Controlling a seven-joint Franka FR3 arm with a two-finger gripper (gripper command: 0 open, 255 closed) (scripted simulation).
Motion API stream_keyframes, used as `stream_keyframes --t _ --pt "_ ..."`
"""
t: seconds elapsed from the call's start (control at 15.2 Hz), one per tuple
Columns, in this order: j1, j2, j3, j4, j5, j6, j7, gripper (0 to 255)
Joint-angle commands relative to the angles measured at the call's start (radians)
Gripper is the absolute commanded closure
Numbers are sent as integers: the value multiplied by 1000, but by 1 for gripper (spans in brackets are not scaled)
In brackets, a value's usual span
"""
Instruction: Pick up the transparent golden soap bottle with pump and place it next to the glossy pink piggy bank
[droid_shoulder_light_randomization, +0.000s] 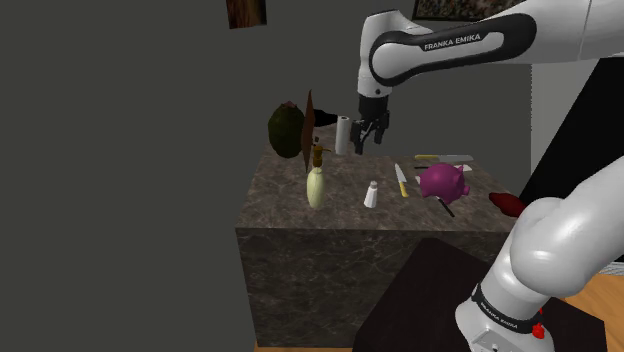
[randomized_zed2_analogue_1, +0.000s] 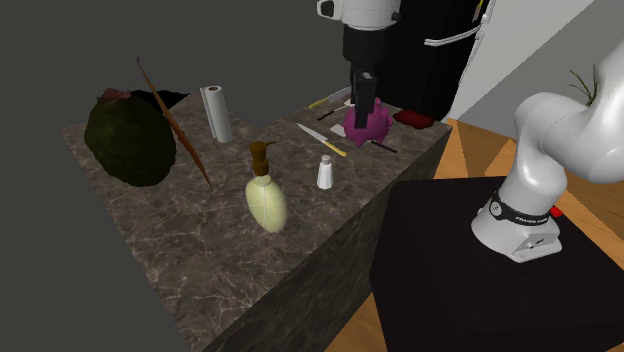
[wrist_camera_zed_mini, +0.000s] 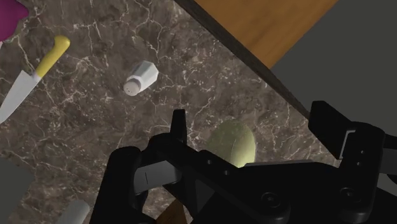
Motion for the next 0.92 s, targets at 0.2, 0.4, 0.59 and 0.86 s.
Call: stream_keyframes --t 0.2,0.4,0.59,0.86 --pt "-1 192 -14 142 28 57 -16 0" --pt "-4 308 -21 244 48 75 -30 0" --pt "-9 426 -26 359 70 82 -44 0" --pt "-19 591 -28 538 101 70 -62 0"
